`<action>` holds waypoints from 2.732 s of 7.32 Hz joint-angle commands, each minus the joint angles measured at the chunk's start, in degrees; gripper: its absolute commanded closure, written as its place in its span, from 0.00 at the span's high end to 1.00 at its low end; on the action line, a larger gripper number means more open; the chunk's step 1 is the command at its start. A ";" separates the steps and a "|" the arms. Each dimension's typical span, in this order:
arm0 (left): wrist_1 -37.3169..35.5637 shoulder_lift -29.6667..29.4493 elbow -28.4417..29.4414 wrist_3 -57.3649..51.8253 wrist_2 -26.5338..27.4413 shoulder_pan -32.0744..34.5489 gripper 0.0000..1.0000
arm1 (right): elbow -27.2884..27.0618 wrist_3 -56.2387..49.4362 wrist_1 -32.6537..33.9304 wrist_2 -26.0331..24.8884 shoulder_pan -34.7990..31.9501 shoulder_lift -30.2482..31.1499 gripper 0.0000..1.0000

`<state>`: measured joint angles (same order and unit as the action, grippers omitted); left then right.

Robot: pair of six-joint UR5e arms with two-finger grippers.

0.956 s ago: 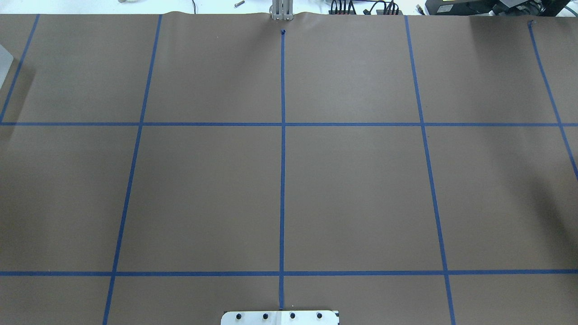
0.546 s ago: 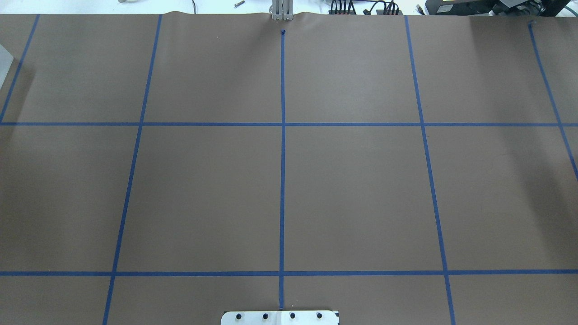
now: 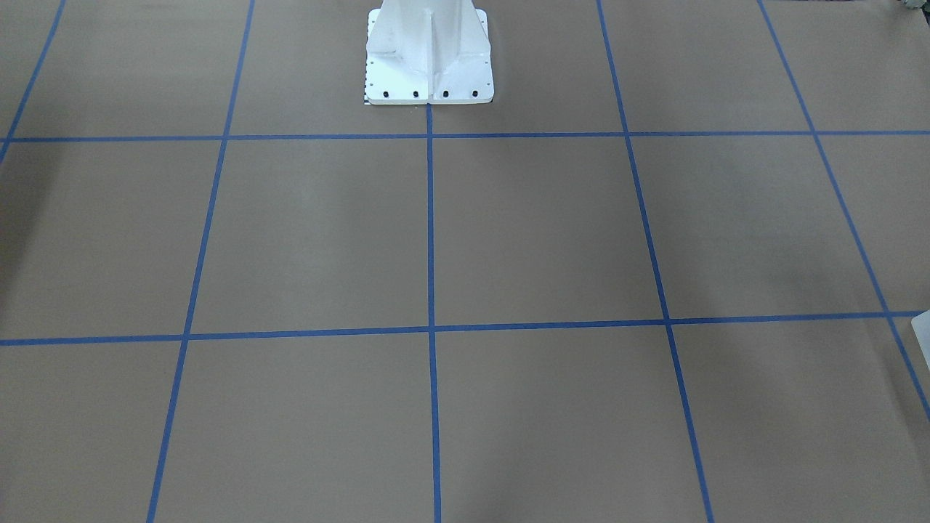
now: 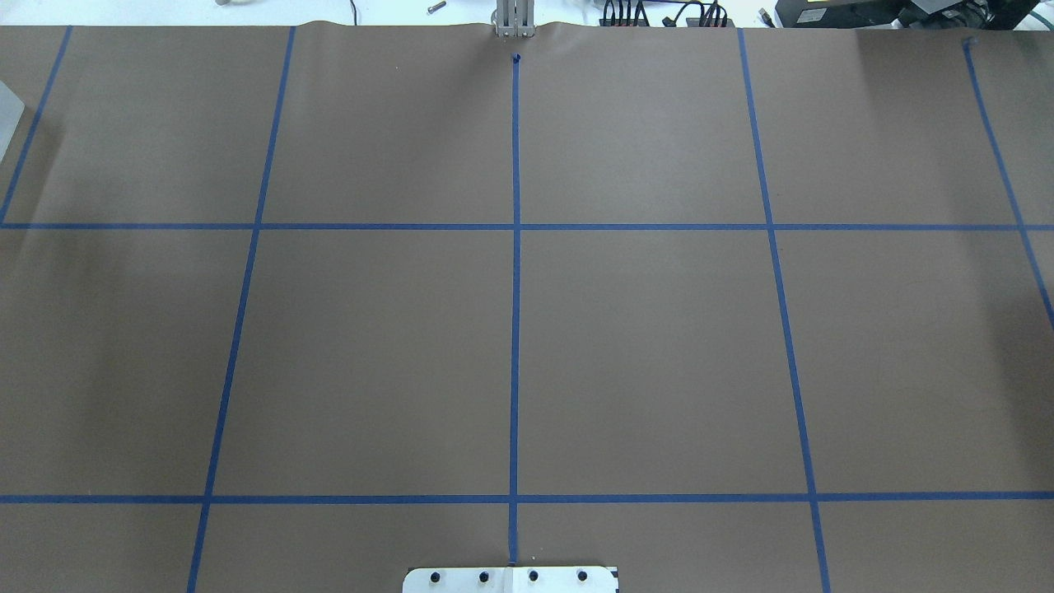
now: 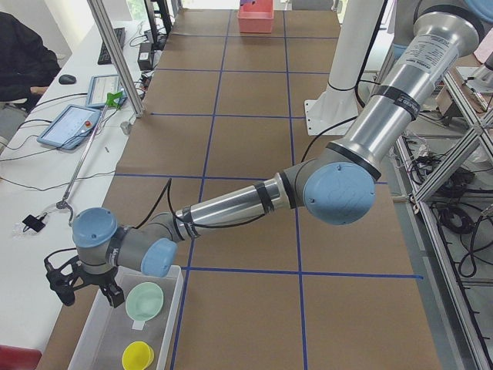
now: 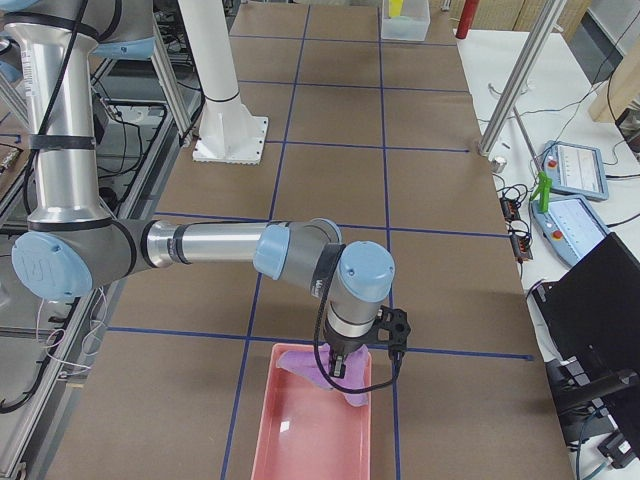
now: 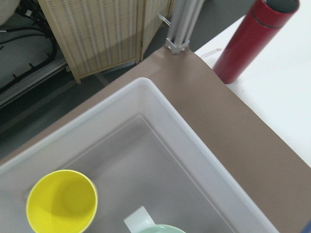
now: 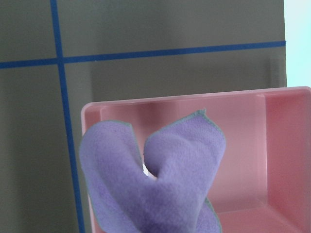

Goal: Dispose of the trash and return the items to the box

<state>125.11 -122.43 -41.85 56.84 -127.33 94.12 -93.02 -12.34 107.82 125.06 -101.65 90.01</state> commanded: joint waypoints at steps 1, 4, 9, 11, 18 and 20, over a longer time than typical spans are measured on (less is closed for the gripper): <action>-6.45 5.77 -15.31 -0.24 -1.78 -4.01 0.98 | 6.33 0.03 -10.93 -0.08 -0.12 3.58 0.00; -7.87 8.16 -20.71 -0.68 -1.87 -4.64 0.98 | 10.66 0.30 -17.62 0.00 -0.39 4.03 1.00; -8.22 23.53 -39.78 -17.26 -1.69 -8.87 0.98 | 4.44 11.86 -21.60 10.16 -0.39 2.72 1.00; -10.14 29.41 -45.65 -25.16 -1.78 -8.87 0.98 | 0.31 17.50 -21.52 11.43 3.02 3.86 1.00; -37.75 36.56 -63.97 -48.14 -1.69 -7.99 0.98 | -6.65 25.68 -21.51 11.26 11.56 8.26 1.00; -37.75 36.65 -63.79 -47.97 -1.69 -7.90 0.98 | -7.44 25.70 -21.43 9.34 11.48 7.91 1.00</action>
<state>87.36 -85.92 -105.69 8.90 -129.02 86.14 -99.98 13.14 86.41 135.76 -90.31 98.13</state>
